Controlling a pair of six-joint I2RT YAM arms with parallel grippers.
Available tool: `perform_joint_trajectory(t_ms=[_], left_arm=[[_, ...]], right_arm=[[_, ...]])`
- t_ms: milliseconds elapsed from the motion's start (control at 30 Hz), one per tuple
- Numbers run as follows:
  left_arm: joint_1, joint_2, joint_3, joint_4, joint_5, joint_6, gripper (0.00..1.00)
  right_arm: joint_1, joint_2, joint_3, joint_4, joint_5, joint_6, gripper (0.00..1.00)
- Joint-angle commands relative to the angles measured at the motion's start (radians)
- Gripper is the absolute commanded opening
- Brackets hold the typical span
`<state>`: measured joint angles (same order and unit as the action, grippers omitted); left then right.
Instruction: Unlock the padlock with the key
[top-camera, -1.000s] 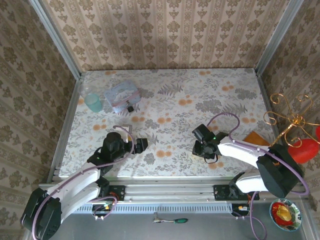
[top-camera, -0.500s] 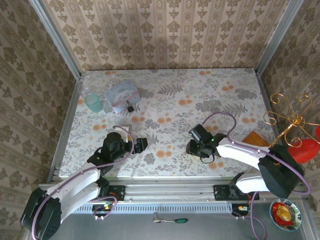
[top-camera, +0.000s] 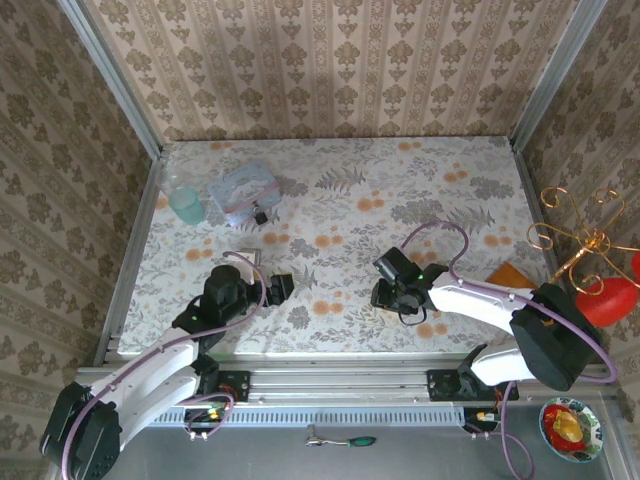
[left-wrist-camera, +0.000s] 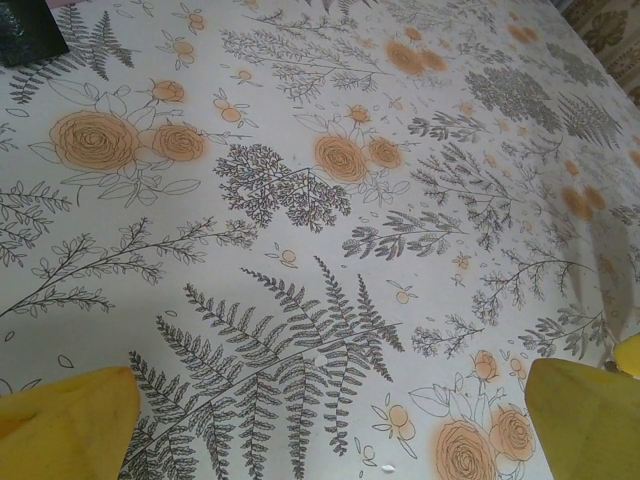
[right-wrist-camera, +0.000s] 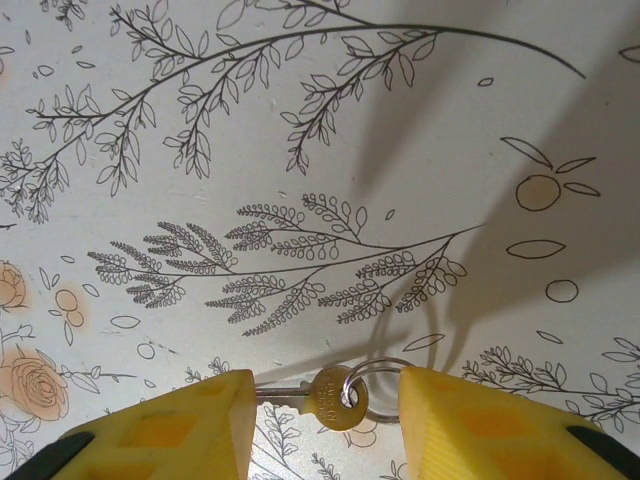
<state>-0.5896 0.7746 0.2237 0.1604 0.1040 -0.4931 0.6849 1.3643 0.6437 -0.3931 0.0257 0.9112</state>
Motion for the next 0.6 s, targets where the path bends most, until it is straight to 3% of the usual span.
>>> perform_joint_trajectory(t_ms=[0,367,567], left_arm=[[-0.006,-0.026,0.002,-0.016,-0.019,0.024,1.0],[-0.006,-0.06,0.002,-0.039,-0.036,0.03,1.0],[-0.006,-0.09,-0.003,-0.055,-0.039,0.03,1.0]], right_arm=[[0.005,0.011,0.025,-0.05,0.048,-0.015,0.44],[0.008,-0.014,0.049,-0.108,0.067,-0.038,0.45],[0.001,-0.001,0.062,-0.136,0.102,-0.034,0.52]])
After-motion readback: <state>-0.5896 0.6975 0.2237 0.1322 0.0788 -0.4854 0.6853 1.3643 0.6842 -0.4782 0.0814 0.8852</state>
